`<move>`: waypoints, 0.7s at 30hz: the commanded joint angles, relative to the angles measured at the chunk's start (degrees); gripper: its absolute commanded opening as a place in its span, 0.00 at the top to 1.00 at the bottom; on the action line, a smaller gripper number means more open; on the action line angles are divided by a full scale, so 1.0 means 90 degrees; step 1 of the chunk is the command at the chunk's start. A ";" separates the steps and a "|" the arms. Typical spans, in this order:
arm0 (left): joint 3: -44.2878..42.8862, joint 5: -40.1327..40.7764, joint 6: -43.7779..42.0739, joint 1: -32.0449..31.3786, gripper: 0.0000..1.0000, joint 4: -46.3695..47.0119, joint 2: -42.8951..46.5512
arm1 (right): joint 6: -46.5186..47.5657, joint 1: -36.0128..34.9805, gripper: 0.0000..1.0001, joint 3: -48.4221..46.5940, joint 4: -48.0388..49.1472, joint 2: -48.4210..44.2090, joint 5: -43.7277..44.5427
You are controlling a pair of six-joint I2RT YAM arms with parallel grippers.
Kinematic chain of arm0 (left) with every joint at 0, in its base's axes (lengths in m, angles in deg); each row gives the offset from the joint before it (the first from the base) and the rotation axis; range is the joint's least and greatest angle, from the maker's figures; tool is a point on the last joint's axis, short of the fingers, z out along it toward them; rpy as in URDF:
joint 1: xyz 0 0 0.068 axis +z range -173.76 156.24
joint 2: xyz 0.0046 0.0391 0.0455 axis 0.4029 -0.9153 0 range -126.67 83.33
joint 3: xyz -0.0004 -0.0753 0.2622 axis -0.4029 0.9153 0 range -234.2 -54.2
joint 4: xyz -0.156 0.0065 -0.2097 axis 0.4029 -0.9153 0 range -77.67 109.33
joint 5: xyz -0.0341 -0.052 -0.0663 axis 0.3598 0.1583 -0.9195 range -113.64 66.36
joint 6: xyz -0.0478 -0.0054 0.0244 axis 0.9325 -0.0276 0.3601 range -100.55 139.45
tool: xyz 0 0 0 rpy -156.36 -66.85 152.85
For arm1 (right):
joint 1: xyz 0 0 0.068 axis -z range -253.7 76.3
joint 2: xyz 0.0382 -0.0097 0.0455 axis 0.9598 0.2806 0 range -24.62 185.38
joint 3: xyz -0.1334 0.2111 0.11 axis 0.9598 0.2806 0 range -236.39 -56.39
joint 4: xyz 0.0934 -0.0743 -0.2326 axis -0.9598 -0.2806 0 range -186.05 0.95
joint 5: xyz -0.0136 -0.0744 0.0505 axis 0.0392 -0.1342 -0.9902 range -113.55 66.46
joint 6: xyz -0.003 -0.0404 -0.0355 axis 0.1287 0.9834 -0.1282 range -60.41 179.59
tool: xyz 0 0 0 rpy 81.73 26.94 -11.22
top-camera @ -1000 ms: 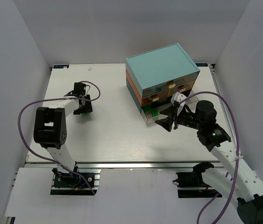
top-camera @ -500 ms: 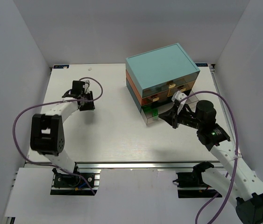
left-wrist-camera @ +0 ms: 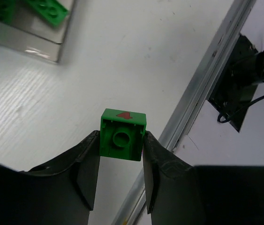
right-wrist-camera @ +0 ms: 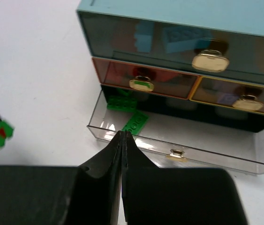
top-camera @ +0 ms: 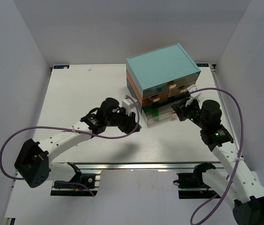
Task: Sort the legos into containers by color
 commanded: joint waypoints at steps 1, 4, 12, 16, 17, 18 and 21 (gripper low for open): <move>-0.0366 0.0994 -0.0030 -0.0763 1.00 0.0175 -0.0257 | -0.0111 0.0161 1.00 -0.0157 0.0326 -0.0116 0.0353; -0.0913 0.2097 -0.0226 -0.1447 1.00 0.0126 -0.0842 | -0.0112 0.0307 1.00 -0.0157 0.0326 -0.0136 0.0324; -0.2289 0.4650 -0.0470 -0.1859 1.00 0.0351 -0.2309 | -0.0150 0.0523 1.00 -0.0127 0.0355 -0.0243 0.0275; -0.2896 0.5208 -0.0646 -0.1859 0.93 0.0390 -0.2895 | -0.0199 0.0611 1.00 -0.0118 0.0345 -0.0263 0.0148; -0.3042 0.5334 -0.0714 -0.1859 0.90 0.0284 -0.3128 | -0.0199 0.0611 1.00 -0.0108 0.0345 -0.0263 0.0129; -0.3188 0.5364 -0.0763 -0.1859 0.84 0.0215 -0.3275 | -0.0209 0.0640 1.00 -0.0108 0.0345 -0.0272 0.0119; -0.3736 0.5569 -0.0890 -0.1859 0.65 -0.0078 -0.3734 | -0.0209 0.0659 1.00 -0.0118 0.0345 -0.0272 0.0089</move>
